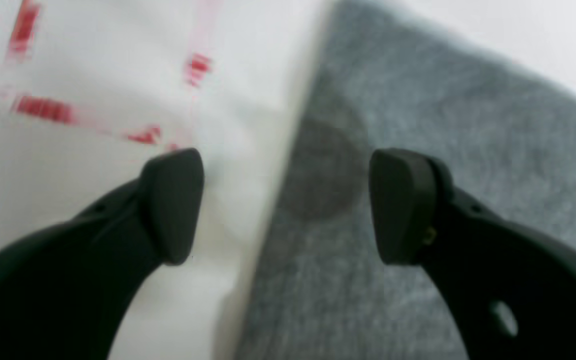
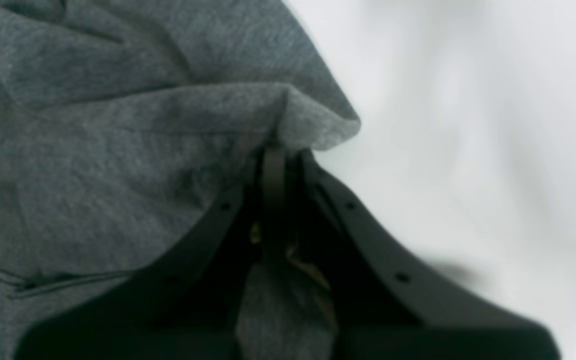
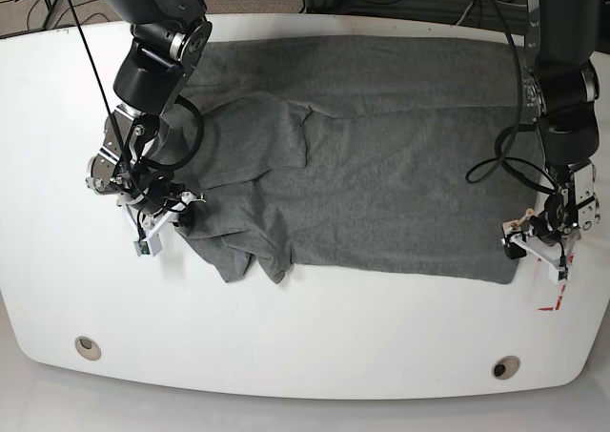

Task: Fold the T-shirt properly
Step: 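Move both grippers to the T-shirt hem corners and pinch them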

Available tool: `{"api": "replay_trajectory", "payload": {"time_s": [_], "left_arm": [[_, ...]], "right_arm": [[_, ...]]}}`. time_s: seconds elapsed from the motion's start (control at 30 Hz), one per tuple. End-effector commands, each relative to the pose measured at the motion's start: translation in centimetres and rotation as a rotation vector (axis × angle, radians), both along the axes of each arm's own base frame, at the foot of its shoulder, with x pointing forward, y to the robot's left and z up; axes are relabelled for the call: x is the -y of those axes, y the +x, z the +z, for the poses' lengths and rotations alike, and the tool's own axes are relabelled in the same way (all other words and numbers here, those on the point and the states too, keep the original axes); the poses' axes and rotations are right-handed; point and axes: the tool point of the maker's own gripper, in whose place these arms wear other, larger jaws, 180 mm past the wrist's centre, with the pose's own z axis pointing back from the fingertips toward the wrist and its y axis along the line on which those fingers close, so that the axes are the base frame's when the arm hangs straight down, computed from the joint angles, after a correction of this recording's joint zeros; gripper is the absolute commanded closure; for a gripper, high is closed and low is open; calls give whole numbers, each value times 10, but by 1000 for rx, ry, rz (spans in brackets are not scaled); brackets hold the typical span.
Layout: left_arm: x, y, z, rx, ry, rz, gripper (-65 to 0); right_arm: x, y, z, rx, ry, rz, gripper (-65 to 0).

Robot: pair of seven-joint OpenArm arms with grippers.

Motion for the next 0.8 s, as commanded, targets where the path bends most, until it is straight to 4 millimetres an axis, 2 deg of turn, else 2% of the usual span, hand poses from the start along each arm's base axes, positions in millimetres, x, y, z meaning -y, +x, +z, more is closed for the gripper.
{"api": "replay_trajectory", "payload": {"time_s": [0.0,0.23,0.3,0.4,0.5,0.77], "left_arm": [[-4,17,22,58,5,3,-493],[21,22,15,55,-30,-23,-492],[31,24,12,55,-43,-33,-472],[43,25,9,54,-58,-44,-413],[52,28,8,58,-69,-54,-324],[52,29,10,65,-69,-55,-149]], "right_arm": [[6,12,16,45,-11,-6,-3],[6,12,16,46,-11,-7,-3],[6,12,16,46,-11,-7,-3],[6,12,16,46,-11,-7,-3],[6,12,16,46,-11,-7,-3],[7,12,16,47,-13,-8,-3]]}}
